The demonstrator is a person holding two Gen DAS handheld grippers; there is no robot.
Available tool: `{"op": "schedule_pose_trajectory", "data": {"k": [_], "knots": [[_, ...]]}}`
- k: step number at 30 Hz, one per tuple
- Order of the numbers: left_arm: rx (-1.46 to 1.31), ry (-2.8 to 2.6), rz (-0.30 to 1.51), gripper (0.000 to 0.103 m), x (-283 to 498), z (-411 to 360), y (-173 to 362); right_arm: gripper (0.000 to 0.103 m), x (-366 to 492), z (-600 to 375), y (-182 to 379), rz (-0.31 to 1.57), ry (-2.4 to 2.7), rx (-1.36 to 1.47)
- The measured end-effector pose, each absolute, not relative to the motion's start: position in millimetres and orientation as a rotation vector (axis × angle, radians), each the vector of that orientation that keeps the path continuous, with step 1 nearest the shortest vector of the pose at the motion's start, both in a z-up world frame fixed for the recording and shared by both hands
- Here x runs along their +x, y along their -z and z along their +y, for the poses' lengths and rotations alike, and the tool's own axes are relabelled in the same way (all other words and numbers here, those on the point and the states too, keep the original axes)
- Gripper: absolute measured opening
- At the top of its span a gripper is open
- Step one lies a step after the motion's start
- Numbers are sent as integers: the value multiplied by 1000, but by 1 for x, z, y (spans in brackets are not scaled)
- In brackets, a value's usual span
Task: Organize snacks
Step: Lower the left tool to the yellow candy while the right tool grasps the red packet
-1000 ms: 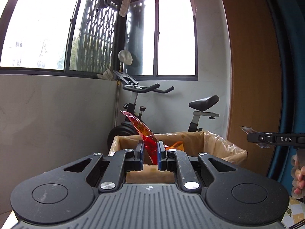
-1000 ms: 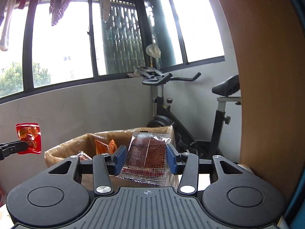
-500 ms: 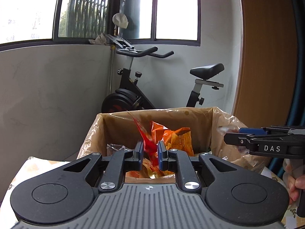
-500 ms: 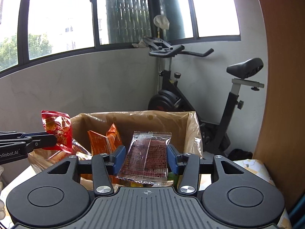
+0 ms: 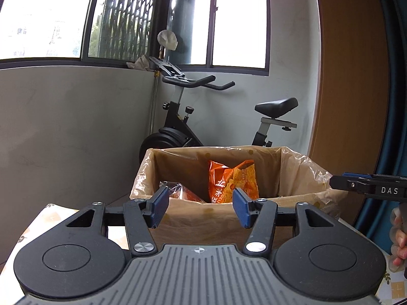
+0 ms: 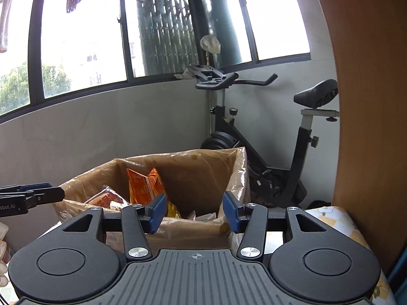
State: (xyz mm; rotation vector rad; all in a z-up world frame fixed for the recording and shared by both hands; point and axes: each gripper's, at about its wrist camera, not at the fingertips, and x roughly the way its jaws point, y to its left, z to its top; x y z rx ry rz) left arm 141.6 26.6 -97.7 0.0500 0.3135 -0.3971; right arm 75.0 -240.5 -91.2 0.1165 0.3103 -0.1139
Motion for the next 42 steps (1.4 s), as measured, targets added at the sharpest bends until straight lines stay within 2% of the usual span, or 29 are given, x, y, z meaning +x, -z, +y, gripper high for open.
{"op": "schedule_pose_trajectory", "data": {"k": [8, 15, 23, 25, 32, 35, 36, 37, 40, 42], "knots": [[16, 409, 350, 58, 116, 40, 123, 46, 34, -251, 115, 351, 125, 93], [-23, 393, 476, 58, 110, 45, 175, 51, 36, -241, 181, 541, 98, 55], [-26, 403, 543, 57, 117, 44, 202, 67, 57, -206, 248, 735, -39, -34], [-23, 411, 550, 57, 118, 42, 206, 74, 63, -200, 256, 755, -63, -69], [2, 426, 565, 57, 120, 35, 219, 85, 81, -186, 272, 796, -104, -156], [3, 432, 577, 57, 121, 31, 223, 82, 85, -192, 273, 805, -122, -113], [5, 435, 579, 57, 121, 29, 224, 72, 84, -193, 273, 798, -122, -114], [7, 439, 580, 57, 121, 28, 224, 66, 83, -195, 272, 797, -123, -112], [8, 458, 588, 57, 123, 25, 226, 55, 75, -202, 267, 802, -135, -92], [8, 475, 592, 57, 124, 20, 229, 53, 68, -208, 264, 800, -139, -69]]}}
